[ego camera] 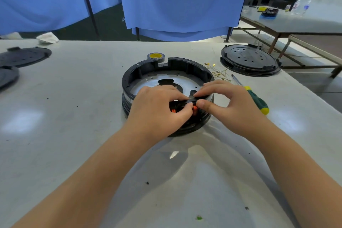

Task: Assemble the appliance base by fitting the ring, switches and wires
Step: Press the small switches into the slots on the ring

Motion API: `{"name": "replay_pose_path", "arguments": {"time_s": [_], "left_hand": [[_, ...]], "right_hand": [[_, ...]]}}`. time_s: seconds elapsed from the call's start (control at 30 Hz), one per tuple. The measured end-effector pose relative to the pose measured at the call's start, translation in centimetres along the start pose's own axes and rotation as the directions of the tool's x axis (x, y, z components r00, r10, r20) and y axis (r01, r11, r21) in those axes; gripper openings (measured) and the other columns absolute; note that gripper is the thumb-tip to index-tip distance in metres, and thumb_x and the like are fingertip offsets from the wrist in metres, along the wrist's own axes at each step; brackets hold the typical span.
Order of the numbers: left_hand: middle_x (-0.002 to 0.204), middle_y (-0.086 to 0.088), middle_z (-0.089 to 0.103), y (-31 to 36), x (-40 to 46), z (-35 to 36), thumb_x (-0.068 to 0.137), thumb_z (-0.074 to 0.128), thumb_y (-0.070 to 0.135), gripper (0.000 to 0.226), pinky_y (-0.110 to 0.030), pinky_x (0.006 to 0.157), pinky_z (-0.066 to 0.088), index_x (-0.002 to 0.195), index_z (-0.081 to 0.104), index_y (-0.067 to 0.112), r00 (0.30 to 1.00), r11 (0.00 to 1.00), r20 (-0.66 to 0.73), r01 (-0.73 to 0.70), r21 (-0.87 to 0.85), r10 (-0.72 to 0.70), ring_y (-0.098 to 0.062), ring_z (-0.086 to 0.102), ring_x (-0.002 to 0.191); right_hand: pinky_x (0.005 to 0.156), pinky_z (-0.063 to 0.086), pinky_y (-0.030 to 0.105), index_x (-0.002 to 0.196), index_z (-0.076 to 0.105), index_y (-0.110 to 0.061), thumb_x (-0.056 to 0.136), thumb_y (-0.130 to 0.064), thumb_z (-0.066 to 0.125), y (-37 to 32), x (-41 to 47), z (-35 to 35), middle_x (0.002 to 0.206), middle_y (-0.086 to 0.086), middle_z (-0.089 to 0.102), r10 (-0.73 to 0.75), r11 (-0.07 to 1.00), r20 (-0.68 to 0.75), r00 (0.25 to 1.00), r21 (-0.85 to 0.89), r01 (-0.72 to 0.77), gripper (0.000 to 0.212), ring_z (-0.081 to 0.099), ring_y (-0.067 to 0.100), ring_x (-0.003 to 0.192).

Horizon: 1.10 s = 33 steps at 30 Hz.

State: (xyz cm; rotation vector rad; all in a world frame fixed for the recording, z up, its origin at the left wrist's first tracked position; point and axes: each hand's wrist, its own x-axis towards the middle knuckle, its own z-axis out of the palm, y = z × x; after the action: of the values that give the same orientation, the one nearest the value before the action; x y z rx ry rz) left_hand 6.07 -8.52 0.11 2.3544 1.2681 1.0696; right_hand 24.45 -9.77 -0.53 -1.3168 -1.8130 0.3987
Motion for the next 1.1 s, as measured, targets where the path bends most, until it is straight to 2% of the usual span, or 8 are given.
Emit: {"name": "replay_pose_path", "arguments": {"time_s": [0.13, 0.27, 0.37, 0.47, 0.57, 0.8, 1.0, 1.1], "left_hand": [[0.082, 0.011, 0.071, 0.2, 0.0, 0.2, 0.077, 0.058, 0.04, 0.027, -0.041, 0.081, 0.049, 0.088, 0.078, 0.026, 0.998, 0.999, -0.043, 0.035, -0.032, -0.037, -0.008, 0.063, 0.084], [0.078, 0.01, 0.07, -0.1, 0.0, 0.1, 0.073, 0.059, 0.04, 0.027, -0.04, 0.078, 0.049, 0.087, 0.077, 0.025, 0.999, 1.0, -0.038, 0.003, 0.012, -0.002, -0.009, 0.063, 0.079], [0.081, 0.014, 0.064, -0.3, -0.1, 0.2, 0.068, 0.056, 0.047, 0.031, -0.031, 0.09, 0.035, 0.09, 0.069, 0.03, 1.0, 0.988, 0.007, -0.01, 0.153, 0.009, -0.008, 0.059, 0.084], [0.081, 0.015, 0.059, -0.4, -0.2, 0.6, 0.066, 0.052, 0.052, 0.033, -0.03, 0.091, 0.023, 0.091, 0.06, 0.032, 1.0, 0.962, 0.027, -0.016, 0.271, 0.009, -0.009, 0.055, 0.088], [0.078, 0.015, 0.056, -0.3, -0.2, 0.7, 0.065, 0.053, 0.051, 0.032, -0.031, 0.091, 0.022, 0.09, 0.059, 0.032, 1.0, 0.966, 0.019, 0.014, 0.257, -0.019, -0.01, 0.054, 0.087], [0.081, 0.013, 0.06, -0.4, -0.2, 0.9, 0.071, 0.071, 0.038, 0.022, -0.031, 0.086, 0.023, 0.088, 0.059, 0.032, 0.999, 0.976, -0.008, 0.035, 0.216, -0.034, -0.01, 0.053, 0.087], [0.078, 0.013, 0.059, 0.0, -0.3, 1.1, 0.066, 0.058, 0.043, 0.023, -0.032, 0.087, 0.024, 0.086, 0.059, 0.031, 0.998, 0.971, -0.035, 0.052, 0.235, -0.045, -0.011, 0.053, 0.083], [0.078, 0.013, 0.06, 0.0, -0.3, 1.1, 0.065, 0.058, 0.042, 0.024, -0.032, 0.087, 0.024, 0.086, 0.06, 0.03, 0.998, 0.972, -0.038, 0.048, 0.229, -0.04, -0.012, 0.054, 0.082]], "right_hand": [[0.093, 0.043, 0.019, 0.094, 0.074, -0.023, 0.081, -0.017, 0.074, -0.1, -0.1, 0.1, 0.097, -0.012, 0.067, -0.008, 1.0, -0.02, 1.0, -0.01, 0.008, 0.015, 0.059, 0.003, 0.102], [0.097, 0.036, 0.009, 0.103, 0.071, -0.025, 0.081, -0.012, 0.072, 0.1, -0.4, -0.4, 0.107, -0.011, 0.066, -0.012, 0.999, 0.059, 0.998, -0.035, 0.015, 0.025, 0.053, -0.004, 0.111], [0.102, 0.031, 0.008, 0.107, 0.067, -0.028, 0.076, -0.008, 0.075, 0.2, -0.7, -0.7, 0.114, -0.013, 0.062, -0.004, 0.999, 0.127, 0.992, -0.032, 0.008, 0.039, 0.047, -0.006, 0.119], [0.1, 0.033, 0.01, 0.107, 0.066, -0.026, 0.073, -0.01, 0.077, 0.2, -0.7, -0.6, 0.113, -0.009, 0.062, -0.017, 0.999, 0.12, 0.993, -0.043, 0.023, 0.039, 0.049, -0.003, 0.116], [0.1, 0.034, 0.011, 0.107, 0.067, -0.025, 0.074, -0.01, 0.077, 0.2, -0.6, -0.6, 0.112, -0.008, 0.062, -0.017, 0.999, 0.112, 0.994, -0.045, 0.022, 0.037, 0.051, -0.001, 0.115], [0.099, 0.037, 0.014, 0.105, 0.067, -0.024, 0.073, -0.008, 0.076, 0.3, -0.5, -0.6, 0.109, -0.007, 0.062, -0.035, 0.998, 0.102, 0.994, -0.056, 0.041, 0.037, 0.053, 0.002, 0.112], [0.098, 0.039, 0.017, 0.103, 0.07, -0.02, 0.073, -0.01, 0.079, 0.1, -0.5, -0.3, 0.106, -0.007, 0.064, -0.033, 0.998, 0.074, 0.997, -0.056, 0.037, 0.033, 0.055, 0.004, 0.11], [0.098, 0.042, 0.026, 0.101, 0.071, -0.017, 0.072, -0.007, 0.078, 0.0, -0.6, -0.1, 0.104, -0.004, 0.064, -0.05, 0.997, 0.044, 0.998, -0.061, 0.053, 0.032, 0.056, 0.009, 0.107]]}}
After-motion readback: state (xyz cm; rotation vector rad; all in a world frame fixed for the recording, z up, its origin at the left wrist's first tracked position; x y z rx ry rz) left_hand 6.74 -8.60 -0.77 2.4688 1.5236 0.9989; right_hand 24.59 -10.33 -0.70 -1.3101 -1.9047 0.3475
